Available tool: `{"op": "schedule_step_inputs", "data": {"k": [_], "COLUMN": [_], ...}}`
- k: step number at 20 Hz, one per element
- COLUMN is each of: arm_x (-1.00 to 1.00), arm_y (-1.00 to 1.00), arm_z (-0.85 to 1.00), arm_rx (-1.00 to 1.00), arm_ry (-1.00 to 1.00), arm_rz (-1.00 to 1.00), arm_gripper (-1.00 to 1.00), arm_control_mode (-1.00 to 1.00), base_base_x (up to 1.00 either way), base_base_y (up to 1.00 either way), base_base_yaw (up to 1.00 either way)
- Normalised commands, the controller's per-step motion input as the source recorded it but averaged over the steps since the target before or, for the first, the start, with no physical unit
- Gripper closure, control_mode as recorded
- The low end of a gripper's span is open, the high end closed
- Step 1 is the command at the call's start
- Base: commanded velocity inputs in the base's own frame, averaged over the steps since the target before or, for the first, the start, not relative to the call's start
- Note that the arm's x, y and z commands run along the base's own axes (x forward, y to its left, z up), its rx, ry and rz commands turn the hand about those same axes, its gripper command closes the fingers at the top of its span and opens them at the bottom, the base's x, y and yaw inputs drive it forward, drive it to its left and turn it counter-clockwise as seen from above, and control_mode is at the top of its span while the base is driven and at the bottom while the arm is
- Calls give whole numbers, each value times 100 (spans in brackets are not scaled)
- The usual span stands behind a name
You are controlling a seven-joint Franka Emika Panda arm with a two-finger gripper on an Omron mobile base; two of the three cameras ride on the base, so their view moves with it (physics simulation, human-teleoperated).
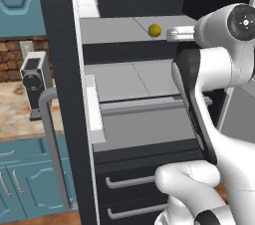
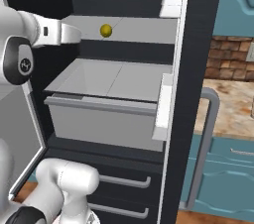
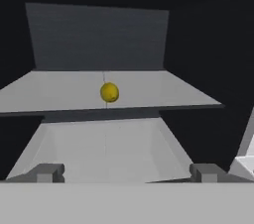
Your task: Retrieve a lemon from the fridge and place it on the cutting board with the fish.
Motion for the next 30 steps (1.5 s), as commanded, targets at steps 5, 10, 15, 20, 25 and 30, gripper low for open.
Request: {"op": "schedule_step_inputs", "data": {"k": [5, 10, 15, 20, 25, 30], "arm_x": [48, 74, 77, 43, 41, 55], "arm_y": [-4, -2, -5, 0, 0, 0], "arm_z": [-12, -7, 0, 0, -7, -9], "arm_rx": [0, 0, 2, 0, 1, 2], "arm_ry": [9, 10, 0, 0, 1, 3], "arm_rz": [0, 0, 0, 0, 1, 1], "arm_gripper": [-100, -100, -100, -100, -100, -100], "arm_control_mode": [-100, -100, -100, -100, -100, -100], "base_base_x": [0, 0, 0, 0, 0, 0], "base_base_y": [0, 0, 0, 0, 0, 0], "base_base_yaw": [0, 0, 0, 0, 0, 0]}}
